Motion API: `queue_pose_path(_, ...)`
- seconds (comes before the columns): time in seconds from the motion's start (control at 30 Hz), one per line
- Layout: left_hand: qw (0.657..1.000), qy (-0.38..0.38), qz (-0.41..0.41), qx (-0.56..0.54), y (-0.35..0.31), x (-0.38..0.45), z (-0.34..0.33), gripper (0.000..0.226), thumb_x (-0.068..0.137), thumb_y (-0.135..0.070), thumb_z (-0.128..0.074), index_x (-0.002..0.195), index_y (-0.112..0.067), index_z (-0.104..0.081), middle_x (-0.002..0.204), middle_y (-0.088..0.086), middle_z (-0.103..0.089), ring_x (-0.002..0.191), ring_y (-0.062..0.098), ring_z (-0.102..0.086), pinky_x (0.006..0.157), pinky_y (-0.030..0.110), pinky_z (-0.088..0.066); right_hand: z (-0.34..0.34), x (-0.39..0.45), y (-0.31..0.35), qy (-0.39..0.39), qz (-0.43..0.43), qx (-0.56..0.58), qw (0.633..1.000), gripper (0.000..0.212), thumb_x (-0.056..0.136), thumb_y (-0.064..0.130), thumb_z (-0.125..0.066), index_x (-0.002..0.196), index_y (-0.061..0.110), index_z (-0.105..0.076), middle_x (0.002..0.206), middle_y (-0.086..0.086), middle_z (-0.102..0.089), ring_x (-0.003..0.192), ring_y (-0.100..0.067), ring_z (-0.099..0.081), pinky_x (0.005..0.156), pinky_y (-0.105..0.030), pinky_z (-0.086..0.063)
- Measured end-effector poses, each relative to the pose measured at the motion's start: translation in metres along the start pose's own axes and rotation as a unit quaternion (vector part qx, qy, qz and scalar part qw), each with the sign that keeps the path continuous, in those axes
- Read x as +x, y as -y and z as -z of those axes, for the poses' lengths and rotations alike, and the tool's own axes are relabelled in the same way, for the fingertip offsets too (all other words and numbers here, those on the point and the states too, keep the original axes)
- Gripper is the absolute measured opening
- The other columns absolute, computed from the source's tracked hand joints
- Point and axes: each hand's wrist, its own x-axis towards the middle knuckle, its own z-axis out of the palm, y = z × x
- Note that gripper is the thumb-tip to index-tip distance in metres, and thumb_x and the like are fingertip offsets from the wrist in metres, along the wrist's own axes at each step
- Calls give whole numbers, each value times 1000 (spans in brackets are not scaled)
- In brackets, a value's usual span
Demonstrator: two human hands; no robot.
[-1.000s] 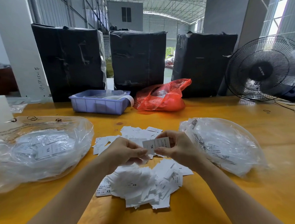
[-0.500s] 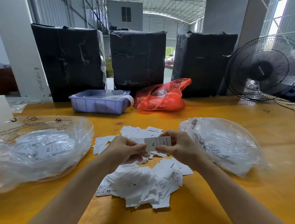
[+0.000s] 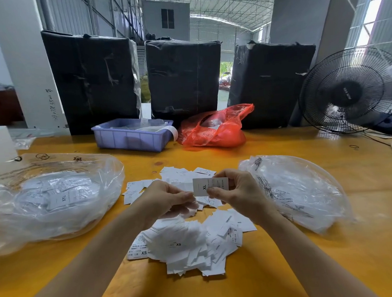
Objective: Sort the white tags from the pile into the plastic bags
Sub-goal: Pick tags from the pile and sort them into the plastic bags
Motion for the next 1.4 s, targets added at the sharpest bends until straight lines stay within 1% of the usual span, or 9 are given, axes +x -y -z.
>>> queue_pose_path(0.27,1000,2,2,-15,0,0,0,15,84,-16,-68,80,-2,-74,82,10,-75,57,8,-65,50,15,-49,1,-1,2,0,3,49,999,15,79,0,-72,91,2,-62,78,-9,-66,55,1,-59,52,-14,-46)
queue_pose_path(0.53,999,6,11,-43,-1,0,-2,14,85,-8,-65,87,4,-72,80,13,-74,55,10,-64,50,16,-50,-3,-2,1,9,8,12,1000,15,79,2,-73,89,6,-63,77,-9,-64,58,-7,-57,52,-16,-48)
queue_pose_path(0.63,999,3,12,-47,-1,-1,-2,15,86,-8,-64,89,5,-70,80,14,-74,55,10,-64,50,17,-50,-4,-1,0,22,10,-6,1000,16,78,4,-75,82,13,-62,76,-8,-63,55,-3,-56,51,-16,-47)
queue_pose_path(0.77,999,-7,12,-38,-1,0,-1,14,84,-11,-66,84,2,-71,74,14,-73,55,12,-64,53,17,-52,-4,1,-2,46,6,-26,999,16,78,7,-75,79,15,-61,79,-12,-66,55,-4,-57,54,-20,-50)
queue_pose_path(0.83,999,-14,10,-31,-2,0,-2,14,83,-12,-67,82,1,-72,71,14,-72,55,13,-64,53,17,-52,-4,1,-2,51,3,-28,998,14,78,6,-75,81,12,-62,80,-14,-66,57,-7,-59,54,-20,-50)
queue_pose_path(1.0,999,-13,6,-28,-2,-1,-3,18,87,-15,-64,87,1,-71,77,10,-74,54,9,-65,49,15,-50,-1,1,-1,44,-2,-3,999,13,78,0,-73,84,3,-62,75,-9,-63,50,0,-58,49,-12,-43)
queue_pose_path(1.17,1000,-27,-5,0,-1,0,-9,16,85,-16,-66,83,-1,-72,64,6,-70,51,6,-64,48,14,-48,-2,-1,1,114,-42,-1,993,19,78,-1,-73,93,0,-61,75,-10,-64,61,-11,-60,52,-16,-46)
queue_pose_path(1.27,1000,-21,-9,5,1,0,-13,16,85,-17,-66,80,-3,-72,66,5,-70,51,4,-64,49,13,-48,-4,-2,1,151,-58,-26,987,15,88,2,-63,103,5,-60,79,-4,-61,63,-4,-56,55,-16,-43)
queue_pose_path(1.4,999,-26,-18,-8,4,0,-18,23,86,-22,-65,77,-2,-71,66,8,-69,54,9,-65,50,16,-49,-6,0,-1,144,-68,-40,986,30,94,-2,-48,123,6,-54,87,-8,-54,68,-12,-48,60,-22,-44)
